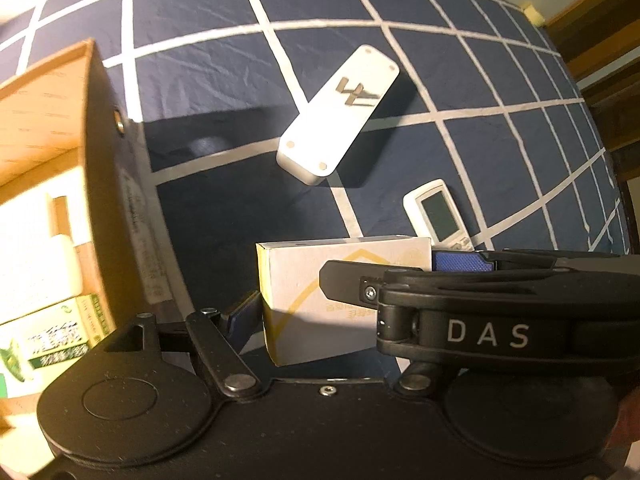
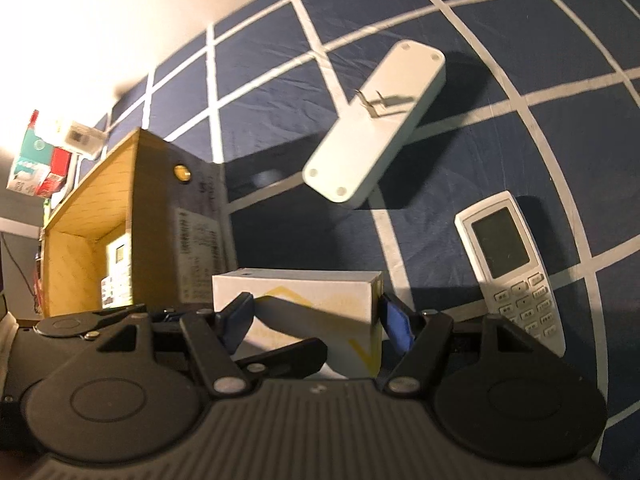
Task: Organize objects
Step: 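Carry the white card with both grippers over the cardboard box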
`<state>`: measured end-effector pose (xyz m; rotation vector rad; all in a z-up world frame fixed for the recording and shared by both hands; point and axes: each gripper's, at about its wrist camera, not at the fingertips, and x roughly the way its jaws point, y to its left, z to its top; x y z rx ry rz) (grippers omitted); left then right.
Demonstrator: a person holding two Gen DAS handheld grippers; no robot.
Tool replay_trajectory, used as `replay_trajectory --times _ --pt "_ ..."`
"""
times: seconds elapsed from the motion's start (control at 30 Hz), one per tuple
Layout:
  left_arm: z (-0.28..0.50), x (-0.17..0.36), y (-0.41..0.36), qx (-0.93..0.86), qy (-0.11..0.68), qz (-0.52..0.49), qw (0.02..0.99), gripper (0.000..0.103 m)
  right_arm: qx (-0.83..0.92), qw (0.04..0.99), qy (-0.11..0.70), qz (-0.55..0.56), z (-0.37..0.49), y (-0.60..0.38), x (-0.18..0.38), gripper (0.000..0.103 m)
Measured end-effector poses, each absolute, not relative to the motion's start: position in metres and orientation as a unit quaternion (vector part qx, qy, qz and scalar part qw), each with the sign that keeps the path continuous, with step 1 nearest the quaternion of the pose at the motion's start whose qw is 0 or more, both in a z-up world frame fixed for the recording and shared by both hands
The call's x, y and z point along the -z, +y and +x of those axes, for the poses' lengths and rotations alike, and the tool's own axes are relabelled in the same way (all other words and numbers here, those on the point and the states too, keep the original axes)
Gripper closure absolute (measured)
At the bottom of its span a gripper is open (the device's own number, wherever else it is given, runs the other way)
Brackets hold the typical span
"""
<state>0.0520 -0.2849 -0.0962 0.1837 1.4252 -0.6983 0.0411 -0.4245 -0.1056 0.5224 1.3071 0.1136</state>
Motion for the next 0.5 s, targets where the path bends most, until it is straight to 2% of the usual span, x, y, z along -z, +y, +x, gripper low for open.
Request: replay_trajectory --times 0.5 --pt "0.023 0.048 -0.232 0.316 0.599 0.064 0.733 0.032 -0.064 0.794 0.565 0.214 0.005 -0.375 0.052 0.035"
